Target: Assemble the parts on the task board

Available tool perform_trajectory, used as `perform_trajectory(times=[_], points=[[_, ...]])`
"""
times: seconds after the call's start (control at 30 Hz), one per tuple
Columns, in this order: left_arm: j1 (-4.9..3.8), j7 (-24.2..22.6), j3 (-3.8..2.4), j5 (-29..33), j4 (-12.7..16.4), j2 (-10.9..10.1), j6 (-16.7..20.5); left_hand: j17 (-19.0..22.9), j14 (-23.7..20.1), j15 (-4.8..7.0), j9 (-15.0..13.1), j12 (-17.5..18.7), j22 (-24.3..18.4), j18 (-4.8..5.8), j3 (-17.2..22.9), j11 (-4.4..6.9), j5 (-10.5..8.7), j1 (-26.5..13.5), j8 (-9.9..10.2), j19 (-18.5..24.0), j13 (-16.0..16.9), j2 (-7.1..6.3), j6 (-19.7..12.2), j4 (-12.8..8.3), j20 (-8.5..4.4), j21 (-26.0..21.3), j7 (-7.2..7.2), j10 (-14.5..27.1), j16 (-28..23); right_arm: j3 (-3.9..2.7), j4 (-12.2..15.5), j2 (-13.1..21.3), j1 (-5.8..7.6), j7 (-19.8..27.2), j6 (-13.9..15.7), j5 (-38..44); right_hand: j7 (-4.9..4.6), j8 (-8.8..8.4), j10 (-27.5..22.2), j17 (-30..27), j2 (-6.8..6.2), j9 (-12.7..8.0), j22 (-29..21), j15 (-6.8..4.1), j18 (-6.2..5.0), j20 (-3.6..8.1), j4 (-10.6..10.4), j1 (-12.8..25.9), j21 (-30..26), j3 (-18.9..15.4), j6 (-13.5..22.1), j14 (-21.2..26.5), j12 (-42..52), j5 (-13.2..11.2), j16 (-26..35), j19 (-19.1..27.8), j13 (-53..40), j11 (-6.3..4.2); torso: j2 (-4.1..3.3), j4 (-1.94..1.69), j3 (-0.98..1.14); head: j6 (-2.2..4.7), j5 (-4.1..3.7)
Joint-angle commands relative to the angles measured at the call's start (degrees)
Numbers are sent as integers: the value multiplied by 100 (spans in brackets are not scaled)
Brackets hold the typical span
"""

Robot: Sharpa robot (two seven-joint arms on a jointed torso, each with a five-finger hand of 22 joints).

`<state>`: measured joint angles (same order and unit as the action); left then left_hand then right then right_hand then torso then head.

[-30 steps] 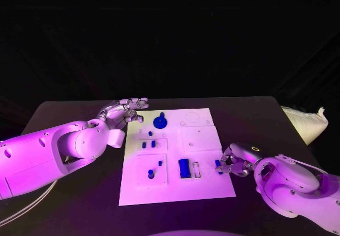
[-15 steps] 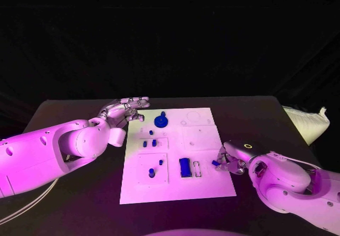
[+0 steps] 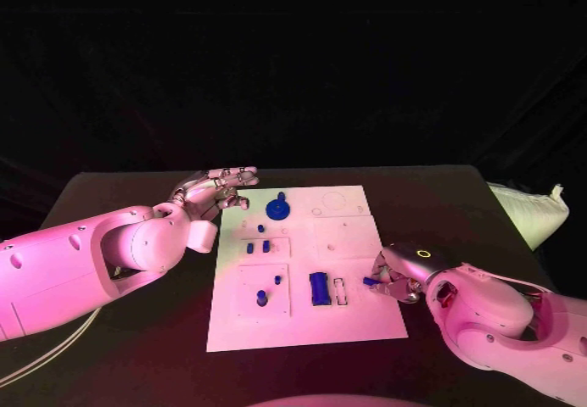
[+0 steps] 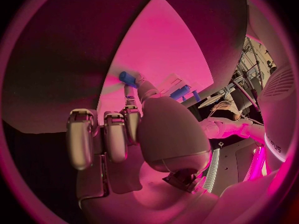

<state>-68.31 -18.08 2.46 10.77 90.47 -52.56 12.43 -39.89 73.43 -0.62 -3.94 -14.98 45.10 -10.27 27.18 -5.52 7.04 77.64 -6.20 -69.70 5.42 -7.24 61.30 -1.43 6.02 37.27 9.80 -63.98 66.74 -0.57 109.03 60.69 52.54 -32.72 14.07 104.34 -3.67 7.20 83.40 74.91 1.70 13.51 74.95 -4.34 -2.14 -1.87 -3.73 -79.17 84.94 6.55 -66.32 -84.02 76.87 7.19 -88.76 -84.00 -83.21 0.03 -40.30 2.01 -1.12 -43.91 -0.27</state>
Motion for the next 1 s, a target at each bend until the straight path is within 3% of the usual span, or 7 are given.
perform_trajectory(times=[0.03,0.13,0.2,0.4,0.77,1.0], points=[[-2,-25,-3,-20,13,7,-107,6,-40,-3,-4,-12,-5,-19,-1,-2,-18,-17,-23,-16,9,58,-51,-35,30,-34,7,31,-22,59,-26,30,-75,-133,403,-766,14,-21,278,1325,265,5,952,-40,61,53,-59,-58,26,154,-30,-560,13,43,-23,-355,-1,-97,0,-8,1,2,1],[-2,-25,-3,-20,12,8,-107,6,-40,-3,-4,-12,-5,-19,-1,-2,-18,-17,-23,-16,9,58,-51,-35,30,-34,7,31,-22,43,55,70,-67,-120,751,-1155,9,-32,280,1321,241,2,951,-38,60,54,-81,0,24,268,-37,-560,12,68,-20,-354,-4,-100,0,-8,-5,-1,1],[-2,-25,-3,-20,12,9,-108,6,-40,-3,-4,-12,-5,-19,-1,-2,-18,-17,-23,-16,9,58,-51,-35,30,-34,7,31,-22,31,113,95,-57,-113,927,-1358,5,-49,283,1320,157,0,951,-39,60,54,-102,93,22,452,-52,-559,7,82,-19,-354,-8,-100,-1,-7,-5,-2,6],[-1,-26,-3,-20,12,12,-109,6,-40,-3,-4,-12,-5,-19,-1,-2,-18,-17,-23,-16,9,58,-51,-35,30,-34,7,31,-22,11,262,120,-20,-111,1239,-1812,8,-66,290,1323,10,0,955,-39,60,53,-144,245,24,687,-77,-560,6,80,-21,-355,-17,-100,-3,-4,-2,-6,11],[-1,-23,-3,-20,21,10,-109,6,-40,-3,-4,-12,-5,-19,-1,-2,-18,-17,-23,-16,9,58,-51,-35,30,-34,7,31,-22,4,426,43,-7,-126,1503,-2374,10,-80,308,1329,-238,7,962,-36,61,53,-294,573,27,851,-129,-562,22,113,-23,-360,-37,-99,-3,-3,-6,-26,31],[-1,-19,-3,-20,26,14,-114,6,-40,-3,-4,-12,-5,-19,-1,-2,-18,-17,-23,-16,9,58,-51,-35,30,-34,7,31,-22,5,434,-60,-6,-153,1377,-2614,14,-86,330,1342,-395,12,975,-39,64,54,-419,809,38,813,-167,-564,67,389,-30,-366,-67,-101,-3,-8,-8,-31,31]])
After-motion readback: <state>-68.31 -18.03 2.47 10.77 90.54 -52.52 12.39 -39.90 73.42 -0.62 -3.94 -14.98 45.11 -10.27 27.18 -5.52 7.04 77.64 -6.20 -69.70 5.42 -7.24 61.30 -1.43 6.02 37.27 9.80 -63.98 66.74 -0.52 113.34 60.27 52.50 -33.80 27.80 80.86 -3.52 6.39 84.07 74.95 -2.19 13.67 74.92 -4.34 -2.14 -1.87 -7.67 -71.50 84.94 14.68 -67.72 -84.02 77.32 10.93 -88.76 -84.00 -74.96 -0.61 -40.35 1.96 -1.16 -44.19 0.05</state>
